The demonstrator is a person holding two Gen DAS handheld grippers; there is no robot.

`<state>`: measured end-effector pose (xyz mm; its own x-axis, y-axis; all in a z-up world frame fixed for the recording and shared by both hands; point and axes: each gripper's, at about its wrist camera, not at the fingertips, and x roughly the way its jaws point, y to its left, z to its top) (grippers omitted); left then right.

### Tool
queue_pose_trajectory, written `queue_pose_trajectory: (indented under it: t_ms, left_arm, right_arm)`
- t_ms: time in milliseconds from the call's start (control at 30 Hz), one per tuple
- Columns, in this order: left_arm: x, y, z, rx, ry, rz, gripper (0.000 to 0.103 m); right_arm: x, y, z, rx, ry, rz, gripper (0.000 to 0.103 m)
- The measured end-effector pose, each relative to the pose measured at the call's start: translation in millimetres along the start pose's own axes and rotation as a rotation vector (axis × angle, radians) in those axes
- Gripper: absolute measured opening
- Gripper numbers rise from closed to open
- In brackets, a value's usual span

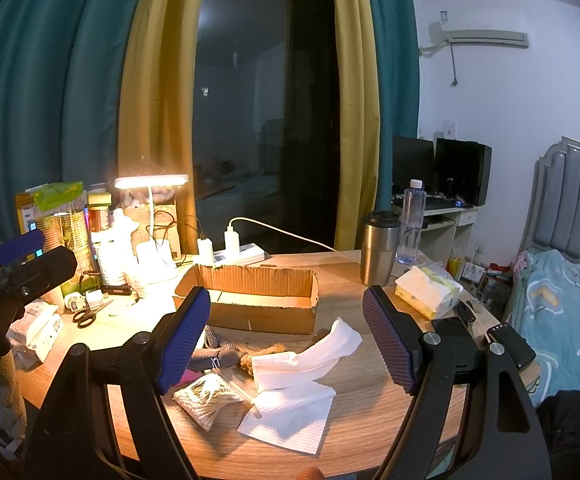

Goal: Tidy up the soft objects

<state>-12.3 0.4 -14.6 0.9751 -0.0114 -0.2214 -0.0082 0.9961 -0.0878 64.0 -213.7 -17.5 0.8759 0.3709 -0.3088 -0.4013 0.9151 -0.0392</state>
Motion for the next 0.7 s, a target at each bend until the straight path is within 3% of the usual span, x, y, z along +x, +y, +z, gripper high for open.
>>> queue_pose_trajectory:
  t_ms: [700]
  left_arm:
    - [0.4, 0.6, 0.7, -0.001, 0.004, 0.000, 0.102]
  right_arm:
    - [-0.4, 0.1, 0.0, 0.000, 0.003, 0.000, 0.081]
